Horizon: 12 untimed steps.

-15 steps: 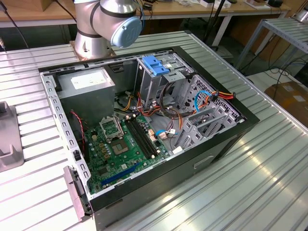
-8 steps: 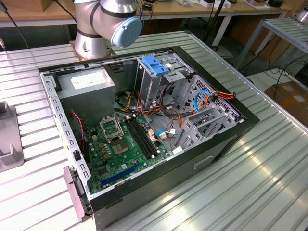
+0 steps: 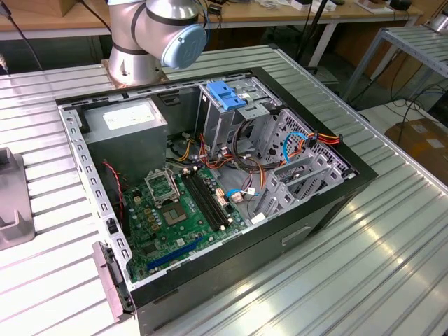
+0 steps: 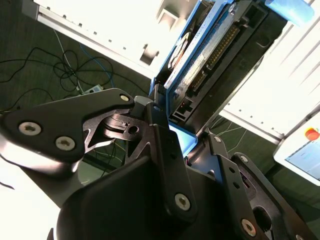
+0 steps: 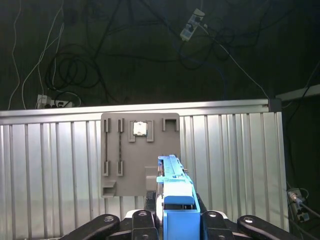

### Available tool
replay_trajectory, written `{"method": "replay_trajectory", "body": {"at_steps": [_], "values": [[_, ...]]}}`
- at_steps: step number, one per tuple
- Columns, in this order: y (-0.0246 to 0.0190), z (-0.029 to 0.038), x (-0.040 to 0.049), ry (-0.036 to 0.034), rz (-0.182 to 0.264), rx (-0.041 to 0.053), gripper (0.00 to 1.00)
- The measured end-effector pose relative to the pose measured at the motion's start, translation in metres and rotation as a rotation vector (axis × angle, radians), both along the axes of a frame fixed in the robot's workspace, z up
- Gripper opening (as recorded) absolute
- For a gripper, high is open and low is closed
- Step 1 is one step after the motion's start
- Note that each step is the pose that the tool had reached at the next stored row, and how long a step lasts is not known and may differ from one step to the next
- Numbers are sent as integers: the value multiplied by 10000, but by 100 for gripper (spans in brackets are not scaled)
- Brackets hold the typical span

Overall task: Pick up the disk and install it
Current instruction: 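Pick up the disk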

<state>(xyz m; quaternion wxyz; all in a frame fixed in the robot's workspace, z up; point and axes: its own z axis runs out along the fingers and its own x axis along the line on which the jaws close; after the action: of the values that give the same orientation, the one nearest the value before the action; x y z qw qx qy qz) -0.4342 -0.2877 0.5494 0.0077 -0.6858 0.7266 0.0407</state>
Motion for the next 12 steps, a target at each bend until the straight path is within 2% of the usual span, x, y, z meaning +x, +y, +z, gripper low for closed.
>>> {"method": "replay_trajectory", "body": {"at_steps": [12], "values": [[-7,0,37,0,0,0,37]]}}
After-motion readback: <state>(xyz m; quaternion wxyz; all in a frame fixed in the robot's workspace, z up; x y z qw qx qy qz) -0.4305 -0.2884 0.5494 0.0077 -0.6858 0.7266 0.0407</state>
